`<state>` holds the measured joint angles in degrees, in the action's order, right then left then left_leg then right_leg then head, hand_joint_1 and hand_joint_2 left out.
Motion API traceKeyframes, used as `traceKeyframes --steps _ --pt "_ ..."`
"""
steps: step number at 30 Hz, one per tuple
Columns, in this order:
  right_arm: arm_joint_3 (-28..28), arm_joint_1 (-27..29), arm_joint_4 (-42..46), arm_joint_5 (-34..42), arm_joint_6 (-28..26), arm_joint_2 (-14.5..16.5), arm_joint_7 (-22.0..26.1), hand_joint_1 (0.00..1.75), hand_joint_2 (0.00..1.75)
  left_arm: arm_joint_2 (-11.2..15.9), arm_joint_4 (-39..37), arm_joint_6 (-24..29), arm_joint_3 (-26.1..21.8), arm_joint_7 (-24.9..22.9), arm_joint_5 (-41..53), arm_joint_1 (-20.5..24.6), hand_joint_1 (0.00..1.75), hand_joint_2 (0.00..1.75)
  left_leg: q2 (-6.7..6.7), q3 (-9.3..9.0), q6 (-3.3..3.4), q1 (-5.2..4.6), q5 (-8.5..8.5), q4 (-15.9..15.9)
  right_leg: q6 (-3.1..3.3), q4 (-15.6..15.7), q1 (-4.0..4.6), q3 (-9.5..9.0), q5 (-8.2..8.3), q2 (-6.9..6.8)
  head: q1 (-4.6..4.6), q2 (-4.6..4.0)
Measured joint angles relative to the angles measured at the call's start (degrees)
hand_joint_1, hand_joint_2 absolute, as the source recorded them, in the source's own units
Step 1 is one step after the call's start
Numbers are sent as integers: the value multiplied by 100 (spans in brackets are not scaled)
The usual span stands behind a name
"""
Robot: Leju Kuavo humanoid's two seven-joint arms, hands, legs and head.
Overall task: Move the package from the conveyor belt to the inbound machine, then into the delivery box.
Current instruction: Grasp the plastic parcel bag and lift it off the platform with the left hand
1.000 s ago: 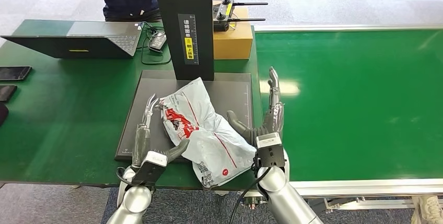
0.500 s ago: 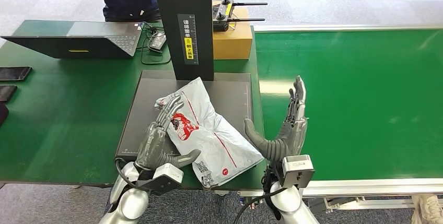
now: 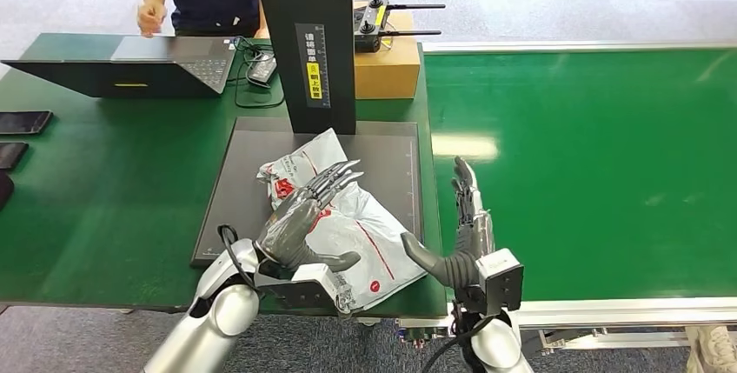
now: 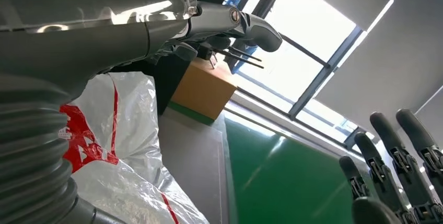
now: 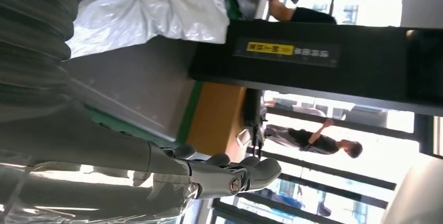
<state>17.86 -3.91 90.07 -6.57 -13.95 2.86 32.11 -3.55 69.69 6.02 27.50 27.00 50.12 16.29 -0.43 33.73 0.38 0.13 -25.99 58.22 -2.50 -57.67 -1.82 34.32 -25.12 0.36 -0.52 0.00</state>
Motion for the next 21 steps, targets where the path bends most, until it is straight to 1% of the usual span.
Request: traceKeyframes --steps 6,10,14,21 --pt "-437 168 -24 -568 449 0 -242 0 175 44 -400 -117 136 -10 -16 357 0 175 1 0 0 0 0 0 0 0 0 0 0 1 1 0" --pt "-626 223 -22 -772 594 20 -283 0 175 70 -813 -360 223 -34 -17 657 0 175 0 -1 0 0 0 0 0 0 0 0 1 0 0 0" --pt "-746 245 -26 -809 721 42 -258 0 175 133 -1508 -763 366 -35 -48 1086 0 175 1 -1 -1 0 2 0 1 -1 0 -1 2 1 1 0" --pt "-872 223 -138 -808 883 46 -145 0 175 275 -2793 -1076 669 43 -110 1657 0 175 2 0 -2 1 2 -1 3 -2 1 0 2 1 0 0"
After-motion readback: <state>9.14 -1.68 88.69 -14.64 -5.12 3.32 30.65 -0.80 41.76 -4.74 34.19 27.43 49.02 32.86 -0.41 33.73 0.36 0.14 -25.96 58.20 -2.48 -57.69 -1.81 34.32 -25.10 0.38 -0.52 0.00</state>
